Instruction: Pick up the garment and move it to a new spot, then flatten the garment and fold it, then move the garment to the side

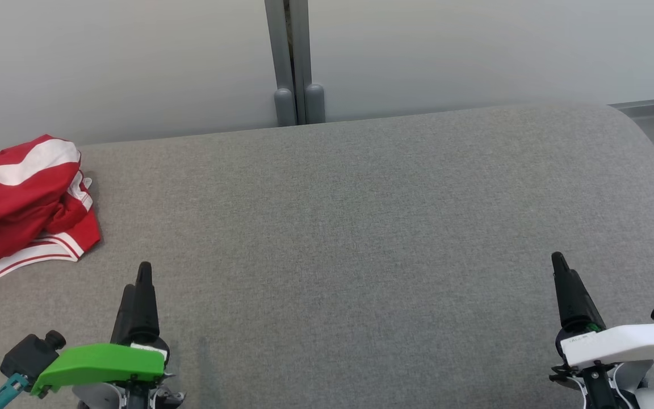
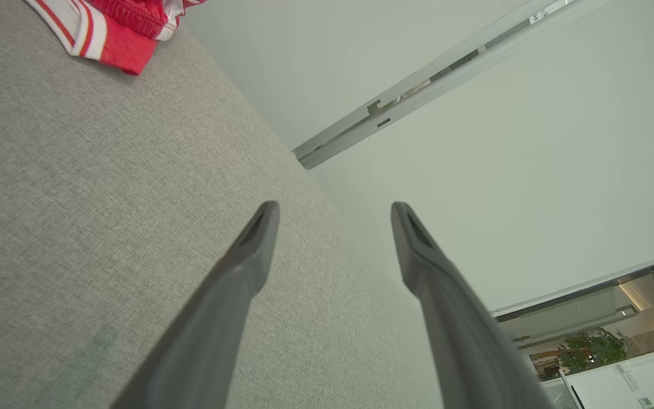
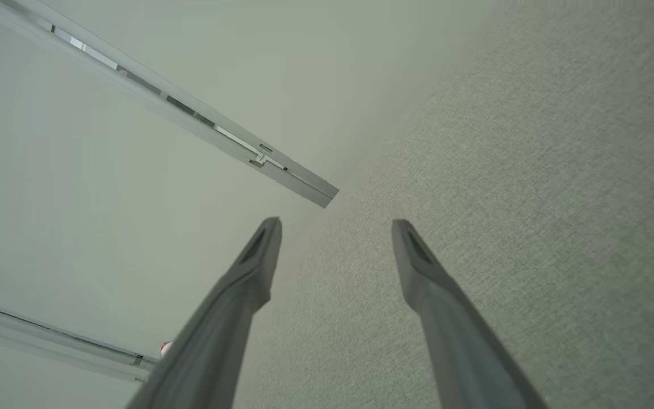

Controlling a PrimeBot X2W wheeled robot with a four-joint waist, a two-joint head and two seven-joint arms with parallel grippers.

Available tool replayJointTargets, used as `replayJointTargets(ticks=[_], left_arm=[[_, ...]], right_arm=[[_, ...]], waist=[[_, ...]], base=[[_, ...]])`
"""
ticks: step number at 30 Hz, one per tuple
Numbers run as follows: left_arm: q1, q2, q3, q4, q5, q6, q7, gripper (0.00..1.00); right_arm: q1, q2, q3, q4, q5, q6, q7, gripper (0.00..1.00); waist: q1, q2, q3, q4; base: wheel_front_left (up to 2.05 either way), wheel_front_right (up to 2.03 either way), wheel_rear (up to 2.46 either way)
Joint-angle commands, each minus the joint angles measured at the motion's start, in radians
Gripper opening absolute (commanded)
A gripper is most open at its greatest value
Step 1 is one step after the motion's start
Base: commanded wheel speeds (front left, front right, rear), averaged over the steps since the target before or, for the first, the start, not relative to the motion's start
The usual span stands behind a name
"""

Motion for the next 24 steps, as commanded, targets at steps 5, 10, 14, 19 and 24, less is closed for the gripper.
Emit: replayJointTargets(ticks=[5,10,14,19,24], left_arm=[[0.008,0.007,-0.015,-0.027,0.133,0.014,-0.025,1.00],[0.017,0.008,-0.025,-0.028,0.214,0.018,-0.041,1.00],[0.028,0.008,-0.034,-0.022,0.282,0.018,-0.053,1.00],[0.036,0.009,-0.039,-0.018,0.352,0.020,-0.068,1.00],[0.046,0.009,-0.043,-0.019,0.412,0.022,-0.082,1.00]], right_arm=[[0.006,-0.008,0.012,-0.034,-0.128,0.000,-0.028,1.00],[0.010,-0.008,0.021,-0.037,-0.221,0.000,-0.044,1.00],[0.014,-0.009,0.031,-0.041,-0.286,0.000,-0.057,1.00],[0.018,-0.009,0.040,-0.039,-0.350,0.000,-0.071,1.00],[0.023,-0.010,0.045,-0.036,-0.414,0.000,-0.085,1.00]], waist=[[-0.0001,0.0000,-0.001,0.000],[-0.0001,0.0000,-0.002,-0.001],[-0.0001,0.0000,-0.002,-0.002],[-0.0001,0.0000,-0.004,-0.003],[-0.0001,0.0000,-0.005,-0.003]], base=[[0.00,0.00,0.00],[0.00,0.00,0.00],[0.00,0.00,0.00],[0.00,0.00,0.00],[0.00,0.00,0.00]])
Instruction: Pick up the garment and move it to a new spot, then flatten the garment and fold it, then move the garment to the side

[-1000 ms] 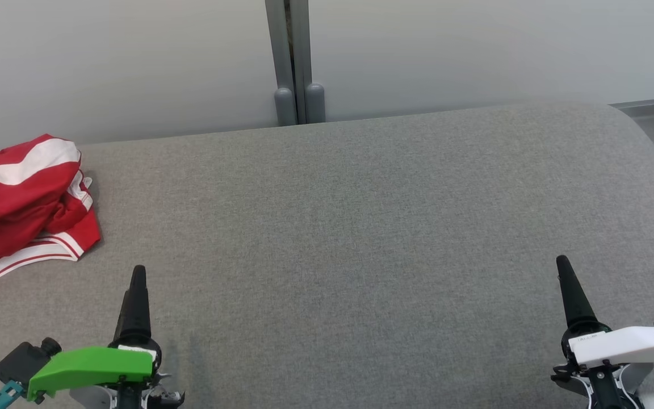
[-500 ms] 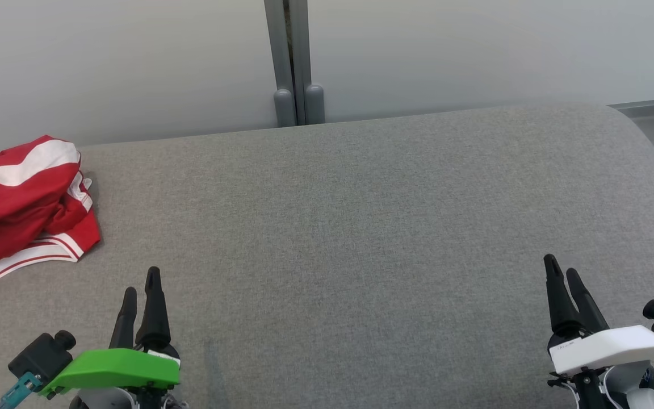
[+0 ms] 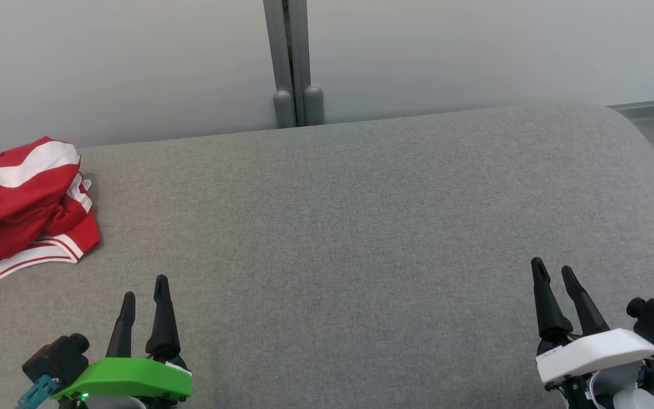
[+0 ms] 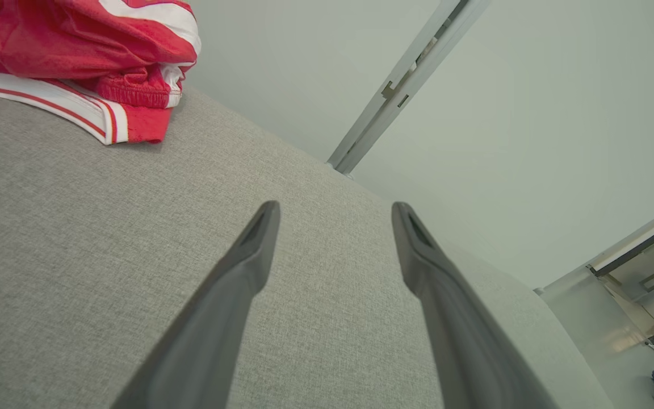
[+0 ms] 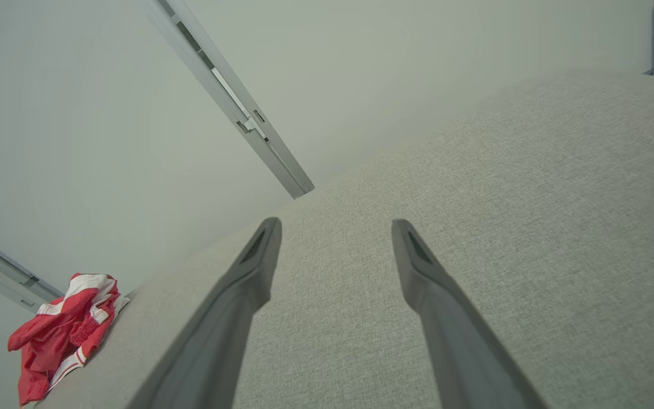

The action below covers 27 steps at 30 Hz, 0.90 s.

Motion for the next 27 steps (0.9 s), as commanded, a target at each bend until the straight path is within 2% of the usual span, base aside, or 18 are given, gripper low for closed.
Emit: replayJointTargets(ticks=[1,27], left_arm=[[0.005,0.007,-0.004,-0.011,0.032,0.003,-0.010,1.00],[0.019,0.010,-0.033,0.038,0.246,0.004,-0.074,1.00]], right_arm=[[0.003,-0.007,0.002,-0.011,-0.035,0.000,-0.011,1.00],[0.015,-0.009,0.012,0.009,-0.313,0.000,-0.075,1.00]], waist=[[0.0000,0.0000,0.000,0.000],[0.0000,0.0000,-0.006,0.000]], base=[[0.00,0.00,0.00],[0.00,0.00,0.00]])
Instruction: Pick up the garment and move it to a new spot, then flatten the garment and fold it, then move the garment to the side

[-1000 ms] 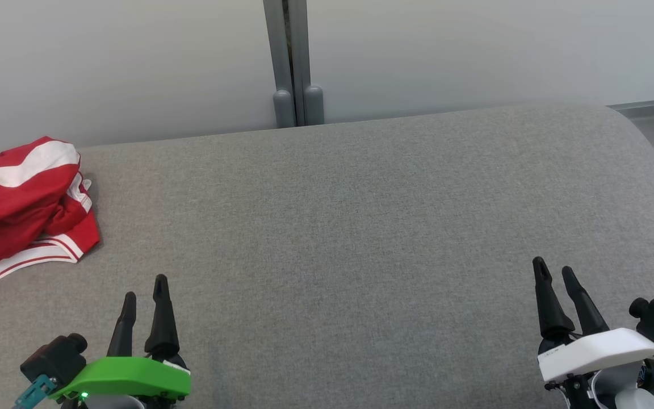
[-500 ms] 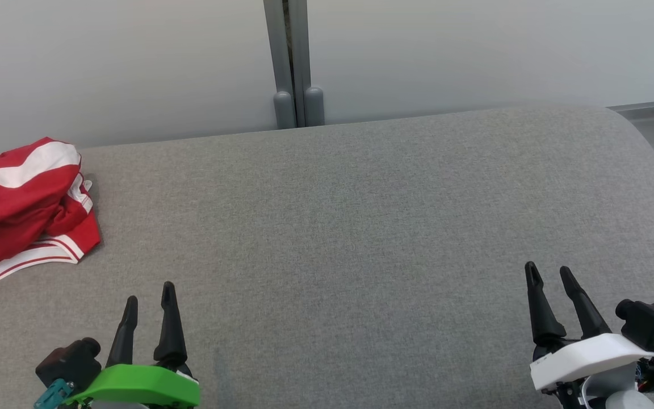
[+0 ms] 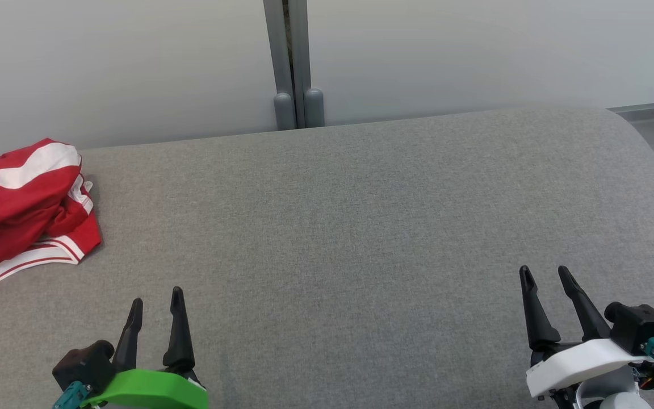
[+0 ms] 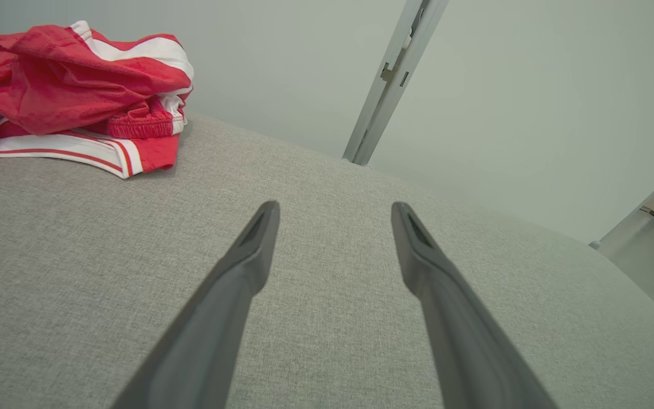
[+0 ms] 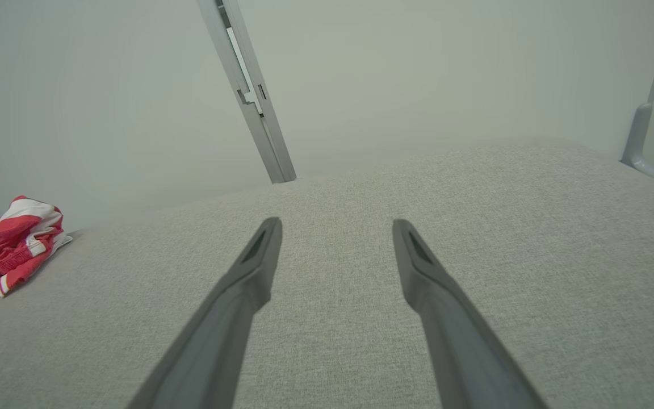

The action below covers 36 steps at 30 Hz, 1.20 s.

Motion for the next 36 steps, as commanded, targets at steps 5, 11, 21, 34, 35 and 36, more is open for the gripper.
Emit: replayJointTargets(ticks=[5,11,21,34,35,36], left_arm=[[0.007,0.008,-0.007,0.003,0.051,0.005,-0.018,1.00],[0.012,0.009,-0.010,0.014,0.093,0.009,-0.031,1.00],[0.017,0.009,-0.012,0.029,0.143,0.012,-0.050,1.00],[0.020,0.010,-0.018,0.049,0.211,0.014,-0.074,1.00],[0.020,0.010,-0.019,0.049,0.216,0.014,-0.075,1.00],[0.020,0.010,-0.020,0.050,0.222,0.014,-0.079,1.00]], right_arm=[[0.006,-0.006,0.002,-0.002,-0.062,0.000,-0.020,1.00],[0.010,-0.006,0.003,-0.001,-0.112,0.000,-0.032,1.00],[0.013,-0.007,0.005,-0.003,-0.189,0.000,-0.052,1.00],[0.017,-0.008,0.010,-0.005,-0.284,0.000,-0.075,1.00],[0.017,-0.008,0.011,-0.005,-0.289,0.000,-0.077,1.00],[0.017,-0.008,0.011,-0.006,-0.296,0.000,-0.078,1.00]], waist=[[-0.0001,0.0000,-0.001,0.000],[-0.0001,0.0000,-0.003,0.001],[-0.0001,0.0000,-0.005,0.002],[-0.0001,0.0000,-0.007,0.003],[-0.0001,0.0000,-0.008,0.003],[-0.0001,0.0000,-0.008,0.003]], base=[[0.00,0.00,0.00],[0.00,0.00,0.00],[0.00,0.00,0.00],[0.00,0.00,0.00],[0.00,0.00,0.00],[0.00,0.00,0.00]])
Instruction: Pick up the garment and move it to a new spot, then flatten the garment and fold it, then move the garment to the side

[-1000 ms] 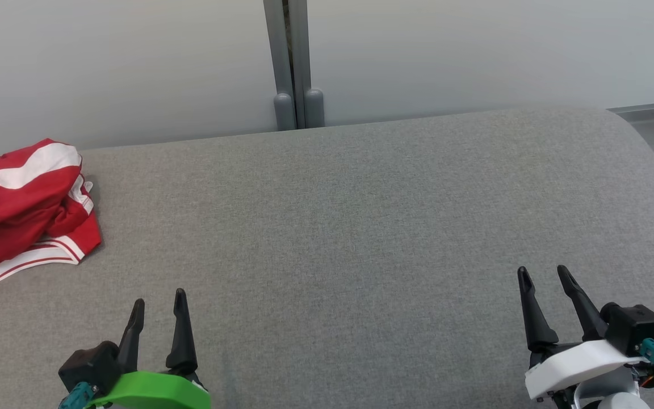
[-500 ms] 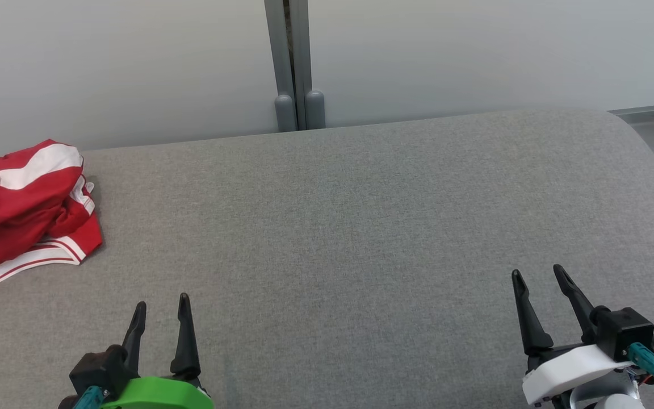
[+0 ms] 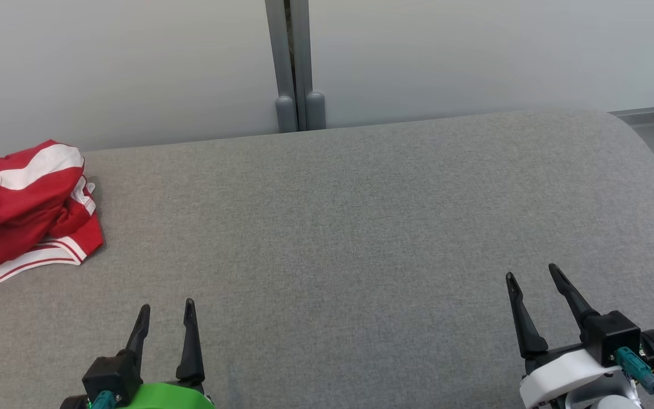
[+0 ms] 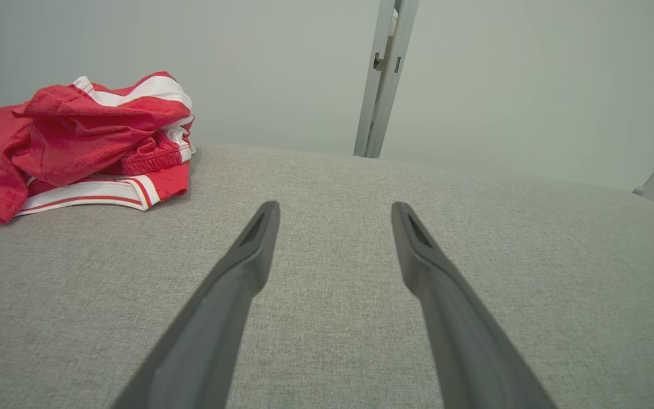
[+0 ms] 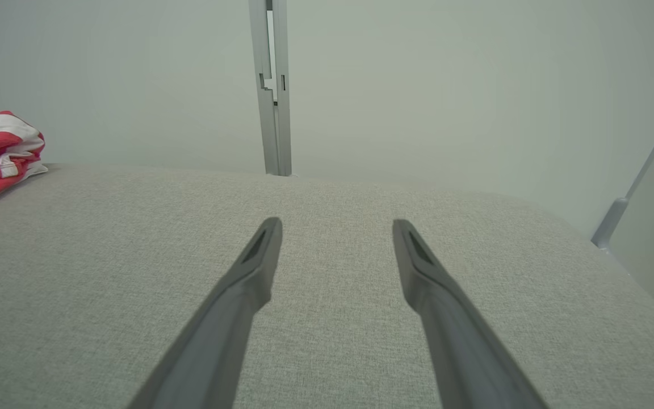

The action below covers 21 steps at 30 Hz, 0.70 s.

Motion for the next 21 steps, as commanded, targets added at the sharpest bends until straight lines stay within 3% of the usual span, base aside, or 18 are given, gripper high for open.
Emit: replayJointTargets(ticks=[1,21], left_arm=[[0.009,0.007,0.001,0.003,0.015,0.004,-0.009,1.00],[-0.010,0.007,-0.007,0.020,-0.003,0.001,-0.007,1.00]], right_arm=[[0.008,-0.006,0.001,-0.003,-0.011,0.000,-0.006,1.00],[0.014,-0.005,-0.014,-0.007,-0.015,0.000,-0.005,1.00]], waist=[[0.0000,-0.0001,0.000,0.000],[0.0000,-0.0001,0.001,0.028]], base=[[0.00,0.00,0.00],[0.00,0.00,0.00]])
